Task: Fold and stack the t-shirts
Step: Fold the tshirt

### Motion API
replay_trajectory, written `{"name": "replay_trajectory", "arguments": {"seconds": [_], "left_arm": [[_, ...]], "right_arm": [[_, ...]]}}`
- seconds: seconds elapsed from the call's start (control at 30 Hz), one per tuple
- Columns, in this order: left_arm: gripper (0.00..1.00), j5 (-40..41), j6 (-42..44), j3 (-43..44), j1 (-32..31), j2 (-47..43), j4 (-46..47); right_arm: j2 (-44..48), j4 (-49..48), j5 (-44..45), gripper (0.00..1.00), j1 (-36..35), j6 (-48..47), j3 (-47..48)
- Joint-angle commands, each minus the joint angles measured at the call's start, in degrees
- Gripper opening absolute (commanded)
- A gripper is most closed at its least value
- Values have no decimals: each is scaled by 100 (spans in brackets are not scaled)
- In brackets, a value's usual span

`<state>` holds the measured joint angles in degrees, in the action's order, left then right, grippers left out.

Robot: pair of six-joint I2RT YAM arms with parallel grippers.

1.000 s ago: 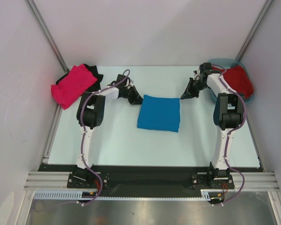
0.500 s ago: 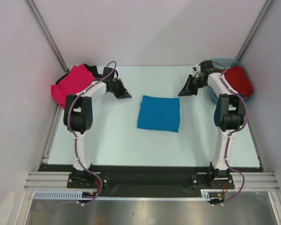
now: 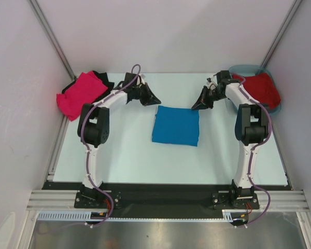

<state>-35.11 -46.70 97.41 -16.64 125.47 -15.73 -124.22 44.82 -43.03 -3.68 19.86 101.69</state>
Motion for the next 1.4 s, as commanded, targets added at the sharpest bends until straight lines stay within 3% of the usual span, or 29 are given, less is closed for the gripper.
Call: {"name": "replay_trajectory", "arguments": {"seconds": [0.0, 0.3, 0.63, 0.97, 1.37], "left_arm": [[0, -556, -322, 305, -164, 232, 342], [0, -1384, -982, 60, -339, 645, 1274], [0, -1042, -139, 59, -278, 856, 202], [0, -312, 854, 638, -208, 1234, -1028], [1, 100, 1171, 903, 21, 787, -1081]], "right_arm": [[-40, -114, -197, 0, -27, -34, 18], [-199, -61, -154, 0, -18, -78, -123], [-181, -192, 66, 0, 192, -87, -694], [-357, -114, 567, 0, 324, -219, -747], [152, 194, 1287, 0, 316, -368, -642]]}}
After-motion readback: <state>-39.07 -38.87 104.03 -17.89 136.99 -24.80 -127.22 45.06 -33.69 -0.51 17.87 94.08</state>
